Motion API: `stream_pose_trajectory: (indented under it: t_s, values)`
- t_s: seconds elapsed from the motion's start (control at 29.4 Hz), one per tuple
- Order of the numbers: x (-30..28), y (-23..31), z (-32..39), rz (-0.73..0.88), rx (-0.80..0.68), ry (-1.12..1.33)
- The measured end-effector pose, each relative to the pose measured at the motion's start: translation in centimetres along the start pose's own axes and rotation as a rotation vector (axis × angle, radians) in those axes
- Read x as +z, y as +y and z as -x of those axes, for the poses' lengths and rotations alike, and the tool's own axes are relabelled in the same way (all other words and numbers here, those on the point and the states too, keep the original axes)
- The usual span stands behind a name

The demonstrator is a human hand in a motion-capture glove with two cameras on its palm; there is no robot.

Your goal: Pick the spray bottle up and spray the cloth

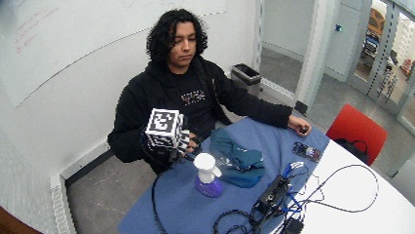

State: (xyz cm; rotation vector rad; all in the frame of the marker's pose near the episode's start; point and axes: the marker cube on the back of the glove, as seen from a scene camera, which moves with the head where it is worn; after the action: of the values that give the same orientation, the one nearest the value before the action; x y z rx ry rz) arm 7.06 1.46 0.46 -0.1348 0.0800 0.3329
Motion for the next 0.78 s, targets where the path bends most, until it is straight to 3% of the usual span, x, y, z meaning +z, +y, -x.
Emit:
stream_pose_trajectory:
  t_s: [0.14,0.37,0.78]
  values:
    - [-0.3,0.0,-2.8,0.01,0.152,0.079]
    - [-1.3,-0.2,-6.5,-0.09,0.287,0.05]
    - [-1.0,-4.8,-9.6,-0.356,0.266,-0.394]
